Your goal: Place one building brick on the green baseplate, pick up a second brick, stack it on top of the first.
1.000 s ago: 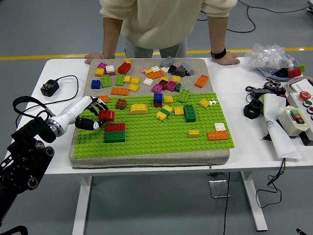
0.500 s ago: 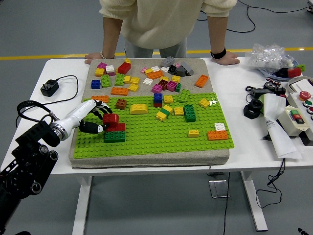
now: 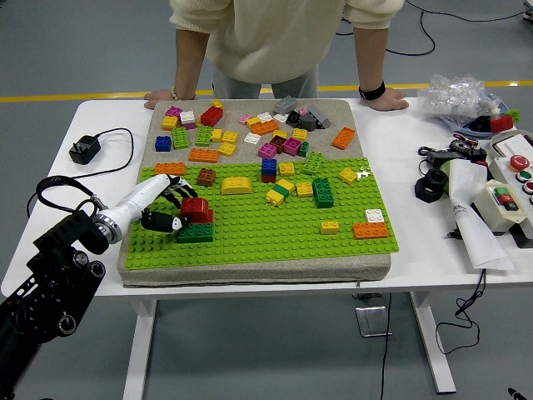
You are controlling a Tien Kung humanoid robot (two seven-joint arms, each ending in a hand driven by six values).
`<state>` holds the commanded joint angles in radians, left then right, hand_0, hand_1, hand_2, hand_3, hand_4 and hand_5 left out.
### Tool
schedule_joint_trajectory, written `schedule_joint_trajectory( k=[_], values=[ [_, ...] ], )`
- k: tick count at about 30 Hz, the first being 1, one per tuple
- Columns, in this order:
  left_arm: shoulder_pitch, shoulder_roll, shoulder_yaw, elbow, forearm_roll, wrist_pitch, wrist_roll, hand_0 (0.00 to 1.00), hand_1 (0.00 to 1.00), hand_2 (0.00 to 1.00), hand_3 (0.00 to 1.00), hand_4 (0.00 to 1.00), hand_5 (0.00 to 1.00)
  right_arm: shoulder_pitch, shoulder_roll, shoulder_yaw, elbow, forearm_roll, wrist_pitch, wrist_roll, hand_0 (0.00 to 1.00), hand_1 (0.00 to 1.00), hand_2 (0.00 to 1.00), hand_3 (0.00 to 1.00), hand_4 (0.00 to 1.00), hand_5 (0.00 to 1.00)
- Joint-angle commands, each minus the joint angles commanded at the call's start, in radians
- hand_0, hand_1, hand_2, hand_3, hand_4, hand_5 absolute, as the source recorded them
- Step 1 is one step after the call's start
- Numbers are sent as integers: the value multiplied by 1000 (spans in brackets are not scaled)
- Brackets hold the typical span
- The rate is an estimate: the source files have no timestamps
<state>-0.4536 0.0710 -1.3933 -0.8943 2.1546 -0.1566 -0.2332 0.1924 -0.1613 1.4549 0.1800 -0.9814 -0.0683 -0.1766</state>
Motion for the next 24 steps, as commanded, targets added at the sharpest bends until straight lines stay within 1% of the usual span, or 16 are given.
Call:
schedule_joint_trajectory(
  k=[12,13,18,19,24],
  values=[
    [2,-6,4,17,1,2,-1,612,523,513,484,532,2,1,1,-3,0,2,-2,-1,781,718,753,684,914,641],
    [3,-6,4,19,2,2,-2,618,527,514,488,547,2,0,1,-4,0,2,-2,-1,781,718,752,684,914,641],
    [2,-6,3,27,3,3,-5,618,527,514,488,547,2,0,1,-6,0,1,-3,-2,781,718,752,684,914,641],
    [2,-6,3,27,3,3,-5,623,538,517,492,579,9,0,1,-6,0,1,-4,-2,781,718,753,684,914,641],
    [4,-5,5,22,7,1,-7,623,538,517,492,579,9,0,1,-7,0,1,-4,-3,781,718,753,684,914,641]
  ],
)
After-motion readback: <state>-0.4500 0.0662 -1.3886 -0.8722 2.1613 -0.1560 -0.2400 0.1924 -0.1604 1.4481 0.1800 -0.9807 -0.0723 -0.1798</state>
